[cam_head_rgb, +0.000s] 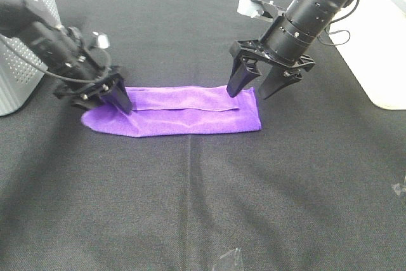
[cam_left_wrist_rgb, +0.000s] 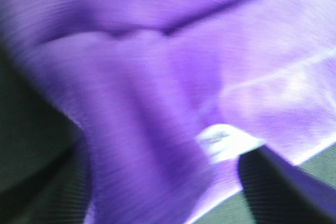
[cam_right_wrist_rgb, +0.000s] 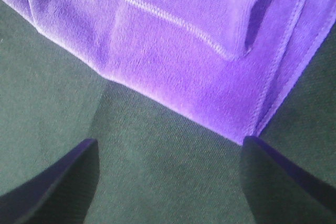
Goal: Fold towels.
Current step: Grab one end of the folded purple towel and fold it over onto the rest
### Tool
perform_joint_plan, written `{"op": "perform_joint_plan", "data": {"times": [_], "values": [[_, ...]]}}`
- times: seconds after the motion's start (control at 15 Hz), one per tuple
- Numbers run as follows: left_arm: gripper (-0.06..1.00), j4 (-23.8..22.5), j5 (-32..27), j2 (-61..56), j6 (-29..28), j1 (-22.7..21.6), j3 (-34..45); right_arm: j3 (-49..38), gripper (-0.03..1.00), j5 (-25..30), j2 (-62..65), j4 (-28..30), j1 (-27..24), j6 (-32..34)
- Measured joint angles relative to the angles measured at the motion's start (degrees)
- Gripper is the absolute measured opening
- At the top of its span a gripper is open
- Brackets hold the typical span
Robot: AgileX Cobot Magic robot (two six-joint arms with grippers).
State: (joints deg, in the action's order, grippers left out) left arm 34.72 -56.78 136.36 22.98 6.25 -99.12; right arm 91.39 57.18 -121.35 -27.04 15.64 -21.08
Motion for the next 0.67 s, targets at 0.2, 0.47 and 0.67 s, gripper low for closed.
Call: {"op": "perform_joint_plan", "data": {"times": [0.2, 0.47, 0.67], "values": [[0.14, -0.3, 0.2, 0.5, -0.2, 0.3, 0.2, 0.0, 0.72, 1.2, 0.0, 0.0, 0.0, 0.9], [0.03, -2.9, 0.1, -0.8, -0.2, 0.6, 0.2, 0.0, 0.72, 4.0, 0.0, 0.0, 0.0, 1.0], [0.03, -5.0, -4.5, -3.2, -0.2, 1.4, -3.0, 2.3, 0.72, 8.5, 0.0, 0.2, 0.0, 1.1]]}}
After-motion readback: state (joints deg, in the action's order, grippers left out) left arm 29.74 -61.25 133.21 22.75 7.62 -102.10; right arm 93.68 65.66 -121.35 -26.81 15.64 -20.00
